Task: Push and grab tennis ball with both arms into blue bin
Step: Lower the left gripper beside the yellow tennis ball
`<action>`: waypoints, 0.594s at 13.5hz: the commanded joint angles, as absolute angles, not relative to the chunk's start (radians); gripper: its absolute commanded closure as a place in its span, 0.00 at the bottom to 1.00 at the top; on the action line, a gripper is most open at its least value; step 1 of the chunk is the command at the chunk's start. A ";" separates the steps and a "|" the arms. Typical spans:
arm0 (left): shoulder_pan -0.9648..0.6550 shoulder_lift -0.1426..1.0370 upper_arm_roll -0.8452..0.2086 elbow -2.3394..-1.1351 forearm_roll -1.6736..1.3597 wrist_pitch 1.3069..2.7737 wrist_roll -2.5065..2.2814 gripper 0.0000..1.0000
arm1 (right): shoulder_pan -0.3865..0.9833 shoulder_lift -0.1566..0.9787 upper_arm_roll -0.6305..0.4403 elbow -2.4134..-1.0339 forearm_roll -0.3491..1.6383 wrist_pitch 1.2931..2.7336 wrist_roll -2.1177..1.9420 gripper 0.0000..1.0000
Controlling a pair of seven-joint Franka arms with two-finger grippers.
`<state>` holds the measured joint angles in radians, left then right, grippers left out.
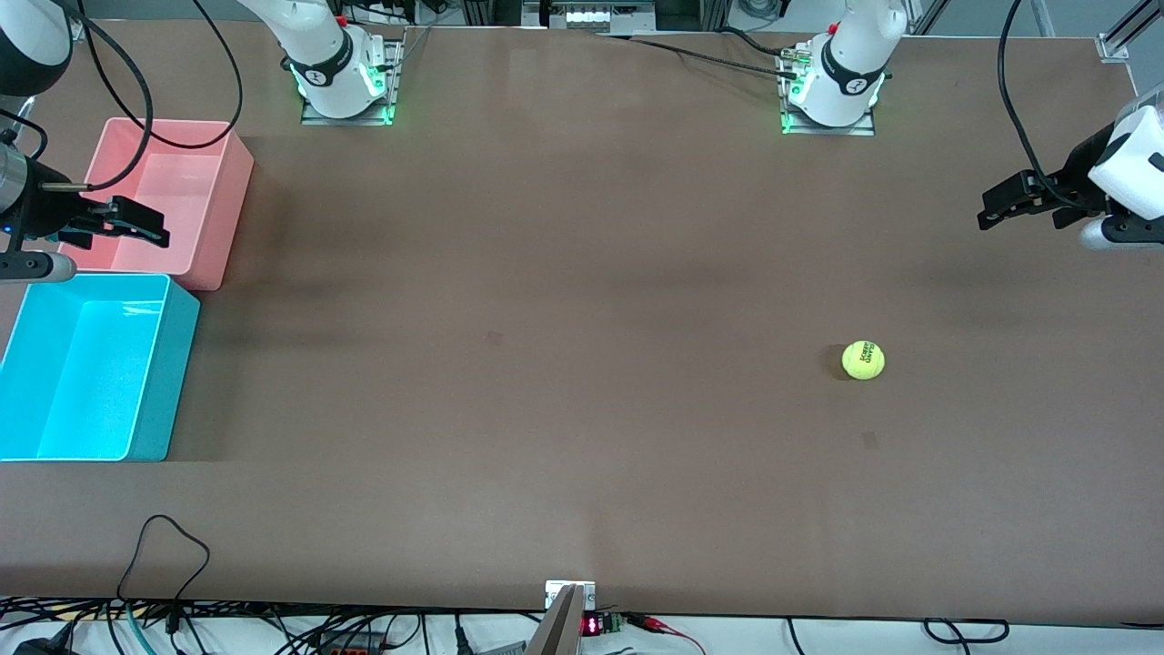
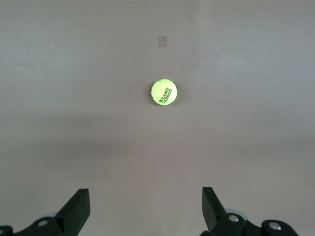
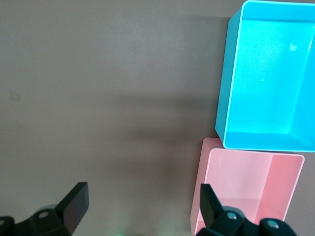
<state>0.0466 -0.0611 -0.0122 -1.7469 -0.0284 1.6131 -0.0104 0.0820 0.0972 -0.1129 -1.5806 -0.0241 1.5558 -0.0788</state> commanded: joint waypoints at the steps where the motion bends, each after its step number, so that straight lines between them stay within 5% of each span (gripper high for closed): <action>1: 0.041 -0.092 -0.012 -1.775 -0.005 1.628 -0.012 0.00 | 0.075 0.101 -0.109 -1.566 -0.018 1.558 -0.083 0.00; 4: 0.041 -0.074 -0.012 -1.772 -0.005 1.634 -0.009 0.00 | 0.077 0.100 -0.109 -1.565 -0.018 1.563 -0.083 0.00; 5: 0.041 -0.046 -0.011 -1.769 -0.005 1.634 -0.011 0.08 | 0.078 0.100 -0.109 -1.565 -0.018 1.563 -0.083 0.00; 6: 0.049 -0.020 -0.009 -1.769 -0.005 1.634 -0.009 0.37 | 0.078 0.100 -0.109 -1.565 -0.018 1.563 -0.083 0.00; 8: 0.051 0.044 -0.009 -1.764 -0.006 1.637 -0.011 0.73 | 0.080 0.100 -0.109 -1.565 -0.018 1.566 -0.083 0.00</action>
<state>0.0509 -0.0174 -0.0113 -1.7703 -0.0254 1.6198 -0.0104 0.0823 0.0971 -0.1128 -1.5801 -0.0241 1.5669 -0.0788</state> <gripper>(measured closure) 0.141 0.000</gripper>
